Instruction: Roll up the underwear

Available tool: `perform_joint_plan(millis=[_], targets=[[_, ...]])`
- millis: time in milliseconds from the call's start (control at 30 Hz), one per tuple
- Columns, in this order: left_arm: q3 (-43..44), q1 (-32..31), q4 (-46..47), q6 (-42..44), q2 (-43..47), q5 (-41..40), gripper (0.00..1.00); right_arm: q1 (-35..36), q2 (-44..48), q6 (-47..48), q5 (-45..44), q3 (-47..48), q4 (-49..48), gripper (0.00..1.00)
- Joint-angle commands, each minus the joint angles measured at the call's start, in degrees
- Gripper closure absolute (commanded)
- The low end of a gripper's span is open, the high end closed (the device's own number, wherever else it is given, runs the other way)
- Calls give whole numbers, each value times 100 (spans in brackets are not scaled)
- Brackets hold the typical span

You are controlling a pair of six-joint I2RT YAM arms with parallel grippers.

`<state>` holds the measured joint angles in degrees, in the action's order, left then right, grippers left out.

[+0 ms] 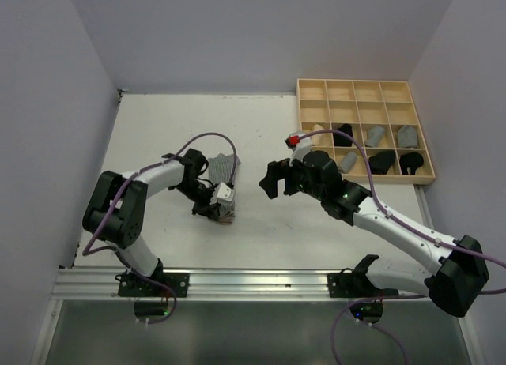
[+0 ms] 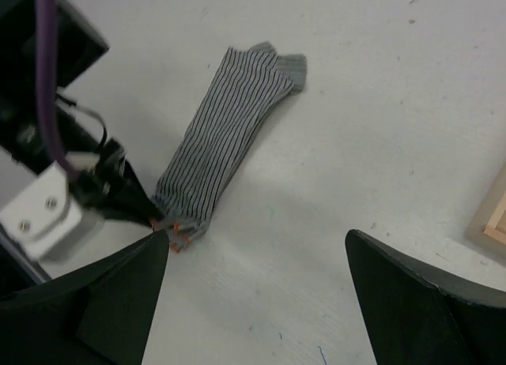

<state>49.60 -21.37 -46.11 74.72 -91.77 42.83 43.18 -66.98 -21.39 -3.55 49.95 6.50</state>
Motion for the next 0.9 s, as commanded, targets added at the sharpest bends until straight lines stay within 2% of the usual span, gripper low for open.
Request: perform_joint_plan(millis=[0, 100, 133, 233, 300, 500, 700, 867], targets=[[873, 378, -1458, 306, -840, 489, 100, 33, 440, 696, 907, -381, 158, 2], [1560, 616, -2224, 692, -1685, 700, 100, 233, 747, 1117, 1217, -836, -217, 10], [1674, 703, -2314, 789, -1991, 727, 100, 296, 896, 1206, 1208, -951, -341, 15], [2035, 757, -2587, 877, -2519, 709, 100, 489, 871, 1601, 1313, -1172, -615, 21], [2316, 765, -2937, 1053, -2801, 779, 100, 603, 582, 1865, 1331, -1181, -913, 21], [2282, 669, -2939, 878, -3181, 657, 100, 1174, -445, 3156, 1234, -1041, -1493, 20], [2045, 598, -2930, 728, -3233, 639, 100, 1798, -1281, 3728, 1313, -768, -1959, 20], [1904, 520, -2922, 623, -3304, 727, 100, 2343, -2081, 4160, 997, -356, -2100, 20]])
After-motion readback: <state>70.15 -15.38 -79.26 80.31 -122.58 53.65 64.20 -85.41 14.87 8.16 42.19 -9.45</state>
